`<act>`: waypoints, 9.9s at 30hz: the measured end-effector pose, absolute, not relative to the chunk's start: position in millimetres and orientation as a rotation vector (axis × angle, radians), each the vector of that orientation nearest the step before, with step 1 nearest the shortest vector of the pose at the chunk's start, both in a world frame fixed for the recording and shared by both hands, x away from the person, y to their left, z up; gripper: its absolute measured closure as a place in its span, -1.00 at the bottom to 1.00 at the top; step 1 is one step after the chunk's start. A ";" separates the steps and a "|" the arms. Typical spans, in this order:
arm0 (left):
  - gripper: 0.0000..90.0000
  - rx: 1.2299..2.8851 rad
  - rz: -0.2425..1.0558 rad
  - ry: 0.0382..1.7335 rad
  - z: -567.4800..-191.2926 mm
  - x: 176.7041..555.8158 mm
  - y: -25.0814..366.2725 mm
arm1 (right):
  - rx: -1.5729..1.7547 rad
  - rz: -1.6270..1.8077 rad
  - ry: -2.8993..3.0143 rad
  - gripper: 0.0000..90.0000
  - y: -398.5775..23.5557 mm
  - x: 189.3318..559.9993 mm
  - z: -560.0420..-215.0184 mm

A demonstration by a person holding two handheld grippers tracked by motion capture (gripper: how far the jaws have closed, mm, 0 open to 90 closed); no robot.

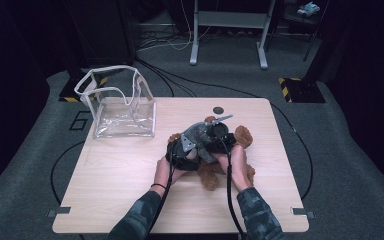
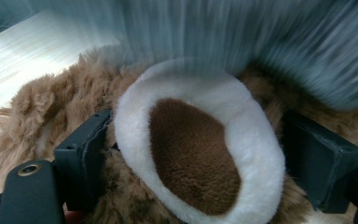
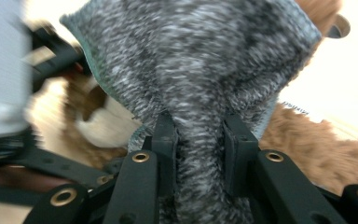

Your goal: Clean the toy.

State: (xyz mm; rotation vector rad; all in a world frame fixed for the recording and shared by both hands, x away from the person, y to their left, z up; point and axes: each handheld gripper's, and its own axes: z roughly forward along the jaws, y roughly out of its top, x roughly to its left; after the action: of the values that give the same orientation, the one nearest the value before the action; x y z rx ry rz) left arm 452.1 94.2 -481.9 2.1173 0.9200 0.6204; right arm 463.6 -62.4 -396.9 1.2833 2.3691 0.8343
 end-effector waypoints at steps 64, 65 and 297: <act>-0.61 2.124 0.569 0.923 -479.4 455.2 98.1 | 1.368 0.951 2.281 0.58 -87.9 436.6 -407.4; -0.61 2.124 0.570 0.921 -479.5 455.2 98.3 | 1.352 0.928 2.294 0.57 -84.0 437.1 -410.8; -0.61 2.147 0.512 0.914 -479.2 465.1 97.9 | 1.598 0.622 2.215 0.61 -207.7 395.6 -430.7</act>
State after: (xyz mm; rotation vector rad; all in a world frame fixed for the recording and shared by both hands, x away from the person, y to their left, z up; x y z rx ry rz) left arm 465.1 97.9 -479.2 2.1472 0.9136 0.5117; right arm 395.6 -207.7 -430.7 1.5983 2.2151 0.6215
